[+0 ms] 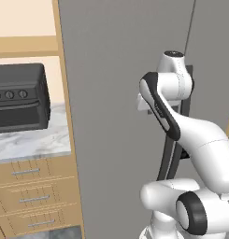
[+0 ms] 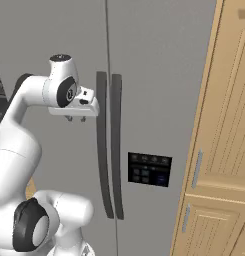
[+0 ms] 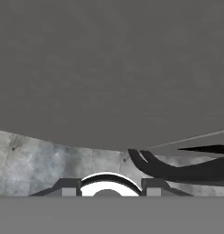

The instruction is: Open the fridge, remove the banana, garlic, and shrimp, and place them on any counter.

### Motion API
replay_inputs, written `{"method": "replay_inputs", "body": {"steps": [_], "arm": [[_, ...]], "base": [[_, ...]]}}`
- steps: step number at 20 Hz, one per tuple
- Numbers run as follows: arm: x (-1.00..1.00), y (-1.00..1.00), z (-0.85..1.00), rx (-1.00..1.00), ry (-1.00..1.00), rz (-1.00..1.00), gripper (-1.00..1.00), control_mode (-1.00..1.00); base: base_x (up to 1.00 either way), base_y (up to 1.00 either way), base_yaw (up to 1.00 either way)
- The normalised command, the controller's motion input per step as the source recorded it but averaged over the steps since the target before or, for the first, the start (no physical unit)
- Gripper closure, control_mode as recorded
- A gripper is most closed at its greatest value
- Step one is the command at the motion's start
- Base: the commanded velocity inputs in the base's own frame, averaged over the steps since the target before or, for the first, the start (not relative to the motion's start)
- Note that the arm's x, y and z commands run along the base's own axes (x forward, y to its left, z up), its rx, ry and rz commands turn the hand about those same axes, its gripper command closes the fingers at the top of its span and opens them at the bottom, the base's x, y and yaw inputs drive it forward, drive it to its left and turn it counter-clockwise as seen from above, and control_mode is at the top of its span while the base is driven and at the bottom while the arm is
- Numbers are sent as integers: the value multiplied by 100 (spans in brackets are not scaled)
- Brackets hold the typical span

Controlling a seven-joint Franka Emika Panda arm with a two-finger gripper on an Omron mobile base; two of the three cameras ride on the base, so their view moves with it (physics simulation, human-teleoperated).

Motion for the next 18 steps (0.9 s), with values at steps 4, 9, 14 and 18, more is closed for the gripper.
{"method": "replay_inputs", "body": {"steps": [4,9,14,18], "arm": [[-1,0,0,0,0,0,-100,100],[0,0,0,0,0,0,-100,100],[0,0,0,0,0,0,-100,100],[0,0,0,0,0,0,-100,100]], "base": [[-48,-19,0],[-53,-70,-2],[0,-92,14],[2,-77,31]]}}
